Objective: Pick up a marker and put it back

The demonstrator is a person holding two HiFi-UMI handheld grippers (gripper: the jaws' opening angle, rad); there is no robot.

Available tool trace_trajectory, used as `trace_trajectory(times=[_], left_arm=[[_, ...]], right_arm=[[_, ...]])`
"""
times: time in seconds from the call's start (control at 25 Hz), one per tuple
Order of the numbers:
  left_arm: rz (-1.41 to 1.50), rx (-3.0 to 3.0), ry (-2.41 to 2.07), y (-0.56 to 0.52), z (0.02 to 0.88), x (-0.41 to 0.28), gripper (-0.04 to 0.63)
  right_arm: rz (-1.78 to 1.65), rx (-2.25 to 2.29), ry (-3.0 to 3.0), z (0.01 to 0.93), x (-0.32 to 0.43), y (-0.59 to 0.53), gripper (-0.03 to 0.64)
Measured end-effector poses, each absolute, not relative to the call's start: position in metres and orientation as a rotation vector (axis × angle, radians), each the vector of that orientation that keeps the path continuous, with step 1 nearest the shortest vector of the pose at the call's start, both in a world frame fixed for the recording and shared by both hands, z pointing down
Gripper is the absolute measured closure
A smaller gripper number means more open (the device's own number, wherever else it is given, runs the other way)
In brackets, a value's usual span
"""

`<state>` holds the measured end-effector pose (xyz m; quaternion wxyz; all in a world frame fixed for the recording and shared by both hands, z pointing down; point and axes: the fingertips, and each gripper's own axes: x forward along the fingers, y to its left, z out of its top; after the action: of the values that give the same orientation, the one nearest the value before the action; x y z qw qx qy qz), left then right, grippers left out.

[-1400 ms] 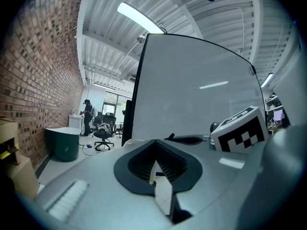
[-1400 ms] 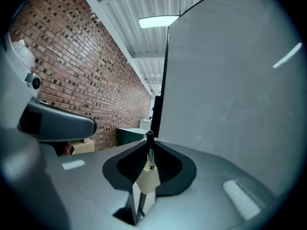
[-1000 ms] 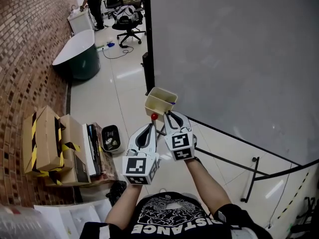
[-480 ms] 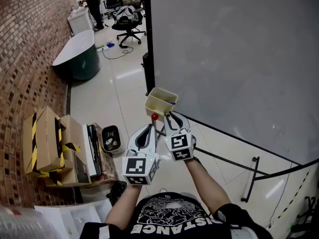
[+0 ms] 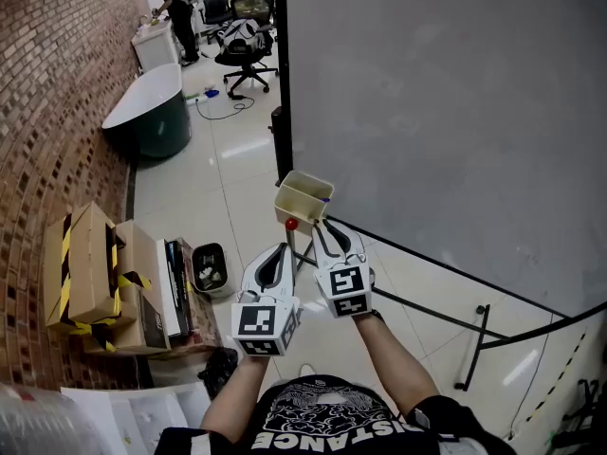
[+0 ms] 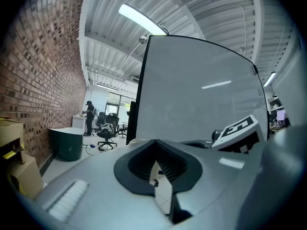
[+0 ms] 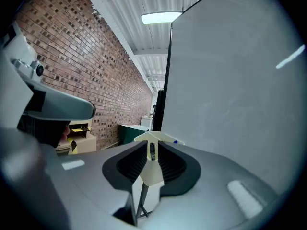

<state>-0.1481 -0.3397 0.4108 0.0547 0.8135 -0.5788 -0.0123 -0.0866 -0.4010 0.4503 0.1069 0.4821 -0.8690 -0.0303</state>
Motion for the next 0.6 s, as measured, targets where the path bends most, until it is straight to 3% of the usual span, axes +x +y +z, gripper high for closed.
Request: trace_trajectory(times=[0.6], left_arm=[[-0.089,2.475,-1.828,-0.268,0.389,-0.107,0.591]], right_arm=[[-0.179,1.407,-2.767,0.367,-0.058,-0.295,0.574]])
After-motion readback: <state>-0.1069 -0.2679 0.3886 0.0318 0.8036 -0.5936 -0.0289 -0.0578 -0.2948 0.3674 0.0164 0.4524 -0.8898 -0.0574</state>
